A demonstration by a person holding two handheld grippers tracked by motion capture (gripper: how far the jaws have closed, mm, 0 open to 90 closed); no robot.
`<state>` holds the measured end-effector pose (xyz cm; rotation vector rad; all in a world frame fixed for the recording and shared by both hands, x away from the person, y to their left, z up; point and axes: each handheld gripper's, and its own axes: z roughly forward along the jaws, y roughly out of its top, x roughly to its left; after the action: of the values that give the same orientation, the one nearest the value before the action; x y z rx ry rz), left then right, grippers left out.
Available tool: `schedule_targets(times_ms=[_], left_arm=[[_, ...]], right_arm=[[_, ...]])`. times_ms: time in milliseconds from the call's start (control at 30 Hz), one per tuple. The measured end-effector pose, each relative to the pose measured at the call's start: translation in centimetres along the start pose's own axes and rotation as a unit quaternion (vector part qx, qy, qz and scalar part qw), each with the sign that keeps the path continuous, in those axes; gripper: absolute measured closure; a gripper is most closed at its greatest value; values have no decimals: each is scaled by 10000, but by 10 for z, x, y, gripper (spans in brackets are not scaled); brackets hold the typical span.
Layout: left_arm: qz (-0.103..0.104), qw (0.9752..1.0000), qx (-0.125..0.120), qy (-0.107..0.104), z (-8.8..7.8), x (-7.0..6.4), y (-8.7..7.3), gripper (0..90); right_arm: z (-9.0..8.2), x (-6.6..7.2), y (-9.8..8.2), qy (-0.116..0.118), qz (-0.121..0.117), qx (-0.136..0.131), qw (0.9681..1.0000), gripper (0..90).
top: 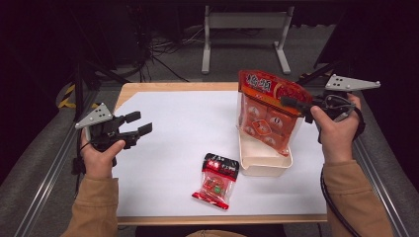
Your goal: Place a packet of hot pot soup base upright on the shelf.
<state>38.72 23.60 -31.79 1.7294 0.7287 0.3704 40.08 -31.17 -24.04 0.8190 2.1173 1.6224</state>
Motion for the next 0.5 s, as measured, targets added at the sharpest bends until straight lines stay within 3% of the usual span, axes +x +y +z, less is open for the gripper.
schedule_targets(times_ms=[300, 500], left_arm=[[2, 10000, 36, -17, 2, 0, -1, 342], [-14, 10000, 49, -24, 3, 0, -2, 341]], right_arm=[[4, -5, -15, -276, 186, 71, 9994, 900], [7, -4, -21, -355, 105, 78, 9993, 900]])
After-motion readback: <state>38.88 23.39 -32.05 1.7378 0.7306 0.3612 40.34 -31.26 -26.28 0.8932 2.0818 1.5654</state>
